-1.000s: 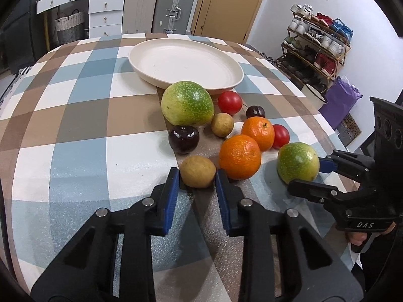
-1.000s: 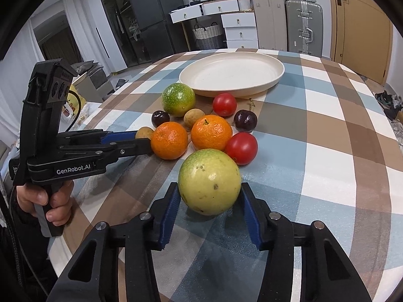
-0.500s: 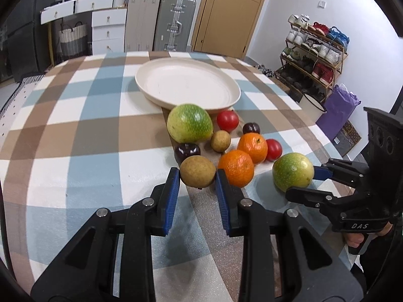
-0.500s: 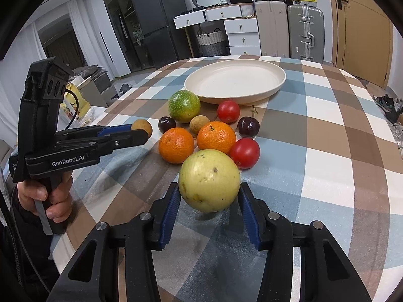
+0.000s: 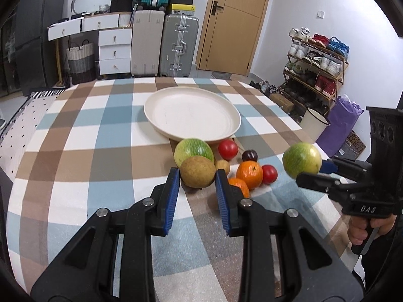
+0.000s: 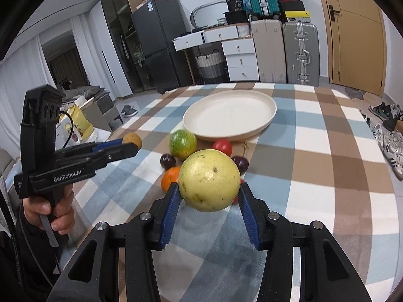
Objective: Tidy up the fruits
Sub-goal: 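Close the right gripper on the pomelo while the left gripper grasps the kiwi, then carry both fruits over the white plate and open both grippers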
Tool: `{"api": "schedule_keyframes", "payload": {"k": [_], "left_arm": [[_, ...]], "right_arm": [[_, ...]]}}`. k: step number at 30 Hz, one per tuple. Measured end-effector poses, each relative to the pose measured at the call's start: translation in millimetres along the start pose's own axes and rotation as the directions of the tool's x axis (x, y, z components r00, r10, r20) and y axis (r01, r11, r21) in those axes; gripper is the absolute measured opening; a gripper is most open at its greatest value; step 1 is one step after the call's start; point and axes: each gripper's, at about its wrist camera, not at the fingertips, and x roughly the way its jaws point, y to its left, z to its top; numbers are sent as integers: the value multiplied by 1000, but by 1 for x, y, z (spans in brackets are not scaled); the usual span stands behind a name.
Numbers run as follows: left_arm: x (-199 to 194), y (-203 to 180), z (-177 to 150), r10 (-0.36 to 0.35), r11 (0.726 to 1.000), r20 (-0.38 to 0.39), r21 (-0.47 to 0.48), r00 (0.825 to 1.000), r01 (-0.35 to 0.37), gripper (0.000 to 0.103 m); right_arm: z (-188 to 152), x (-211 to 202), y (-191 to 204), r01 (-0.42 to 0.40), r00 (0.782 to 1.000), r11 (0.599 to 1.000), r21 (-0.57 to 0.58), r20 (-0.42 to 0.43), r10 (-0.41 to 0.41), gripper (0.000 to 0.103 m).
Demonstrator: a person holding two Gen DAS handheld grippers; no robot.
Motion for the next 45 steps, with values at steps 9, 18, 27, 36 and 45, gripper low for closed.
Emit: {"api": "schedule_keyframes", "payload": {"k": [9,18,27,36,45], "left_arm": [[0,-5,24,14,1000,44,13,999,-15,26],[12,-5,51,23,999,71,20,997,-24,26],[38,-3,73,46,998,80,35,996,-48,26],[87,9,83,43,999,39,13,998,-43,26],[115,7,88,66,997,39,29,997,-67,26]], "right_arm": [[29,-7,-4,1,998,1000,-8,62,-1,47],[53,2,-15,2,996,1000,6,88,-2,47],[73,18,-22,-6,995,1000,18,100,4,48],[83,48,-28,10,996,999,33,83,-13,48],[89,76,-33,17,998,1000,19,66,-19,48]]}}
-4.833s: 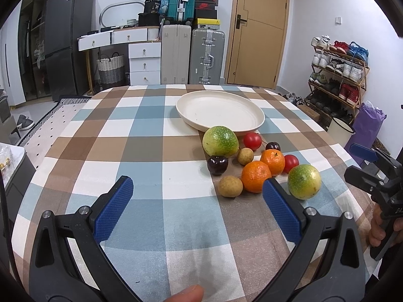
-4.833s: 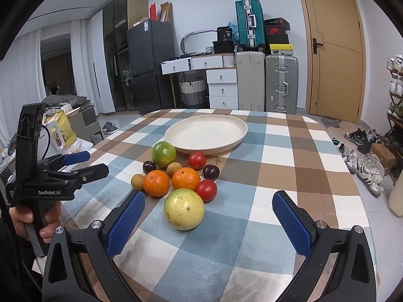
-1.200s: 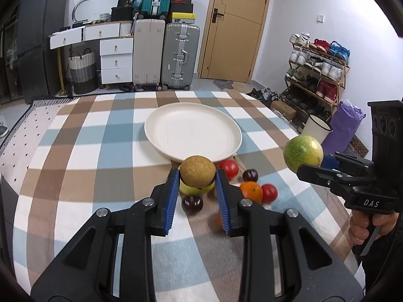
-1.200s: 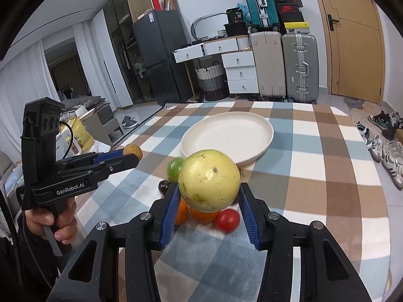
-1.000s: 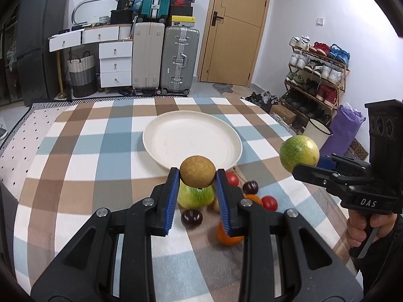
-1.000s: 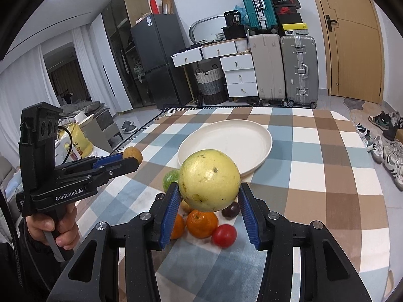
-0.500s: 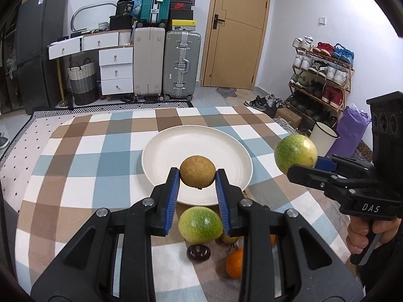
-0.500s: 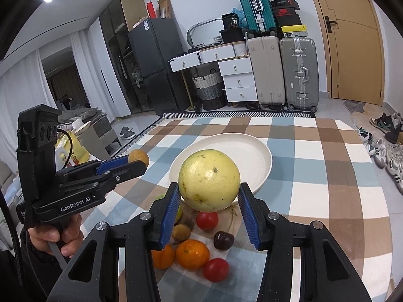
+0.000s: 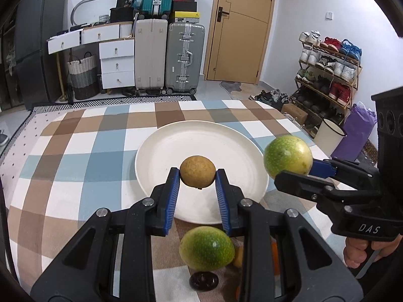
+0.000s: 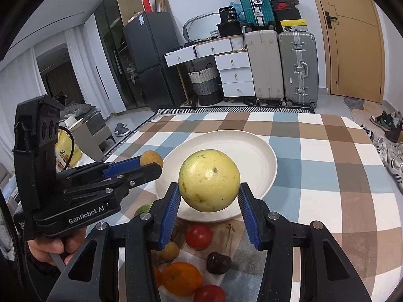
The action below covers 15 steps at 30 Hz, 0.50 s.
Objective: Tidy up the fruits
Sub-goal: 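Carry both fruits over the white plate and open both grippers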
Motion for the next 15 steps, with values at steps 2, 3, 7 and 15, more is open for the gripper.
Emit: {"api": "schedule_keyframes", "payload": {"k": [2,3,7,15], "left_arm": [[7,-1,0,13,1000,-2,9,1000,-13,26],[10,-1,-1,13,1000,-4,10,1000,-13,26],[17,1,-5,16,1000,-2,13,1000,-16,26],[21,7,-9,23,1000,2,5,1000,-23,26]], "right_arm": [[1,6,-3,1,1000,1000,6,-8,-1,48],[1,10,-6,5,1000,1000,9,-13,-5,48],[0,22,-14,15,1000,1000,23,-27,-15,48],[-3,41,-20,12,998,999,50,-65,-9,48]]}}
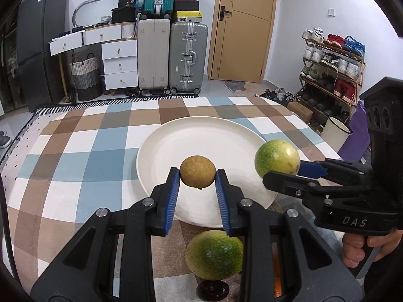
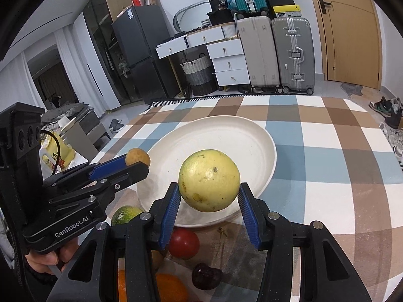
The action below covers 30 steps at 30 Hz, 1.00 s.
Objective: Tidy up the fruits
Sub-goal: 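Carry both fruits over the white plate and open both grippers, then withdraw both grippers from the plate back toward the fruits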
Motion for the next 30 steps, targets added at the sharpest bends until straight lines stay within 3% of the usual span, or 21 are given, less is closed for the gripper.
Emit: {"api": "schedule_keyframes", "payload": {"k": [10,22,25,27,30], "left_arm": [[8,3,-4,5,1000,-19,-1,1000,-5,26],[5,-1,-6,-4,1000,-23,2,1000,4,27],[2,0,-6,2,1000,-23,0,1000,-2,44],[-1,0,-6,6,1000,-14,-7,1000,-6,66],[-9,-1,-5,5,1000,8,-4,1000,-5,82]], "right_arm": [[1,15,-4,18,999,1000,10,-32,-17,47],[1,1,-6,25,1000,1000,16,17,-26,47],[1,-7,-8,30,999,999,26,35,-31,52],[0,-10,-10,48,998,998,27,38,-49,55],[-2,-18,-10,58,997,998,22,43,-59,71]]}}
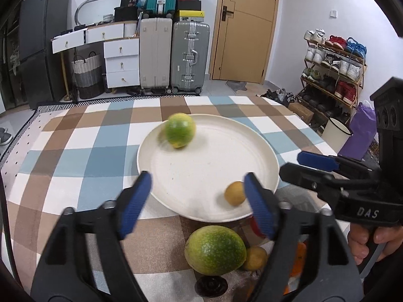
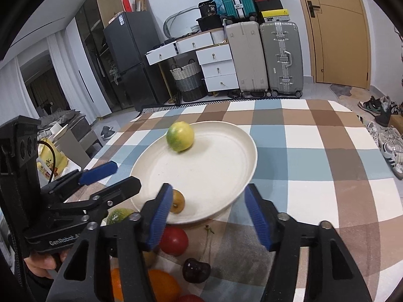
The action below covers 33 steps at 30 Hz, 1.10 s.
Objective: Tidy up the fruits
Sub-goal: 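Withdraw both grippers from the plate back toward the fruits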
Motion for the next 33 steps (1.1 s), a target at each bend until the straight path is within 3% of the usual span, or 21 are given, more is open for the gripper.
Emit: {"api": "schedule_keyframes", "payload": {"k": [2,4,6,9,33], "left_arm": [[-8,0,-1,0,1000,16,4,1000,0,84],[-14,0,-3,-2,1000,22,3,1000,2,89],[-19,1,-4,6,1000,30,0,1000,-6,100],[-32,4,-9,24,1000,62,-12,998,-24,102],[-68,1,-43,18,1000,8,9,1000,-18,102]], "right_arm": [[-2,-6,-1,8,1000,1000,-5,13,-8,77],[-3,-13,-2,14,1000,1000,-16,23,-14,94],[-6,-19,-4,17,999,1000,-12,31,-17,100],[-7,-23,-5,11,1000,1000,-6,26,-10,102],[-39,-58,-4,-7,999,998,-57,-41,4,102]]}}
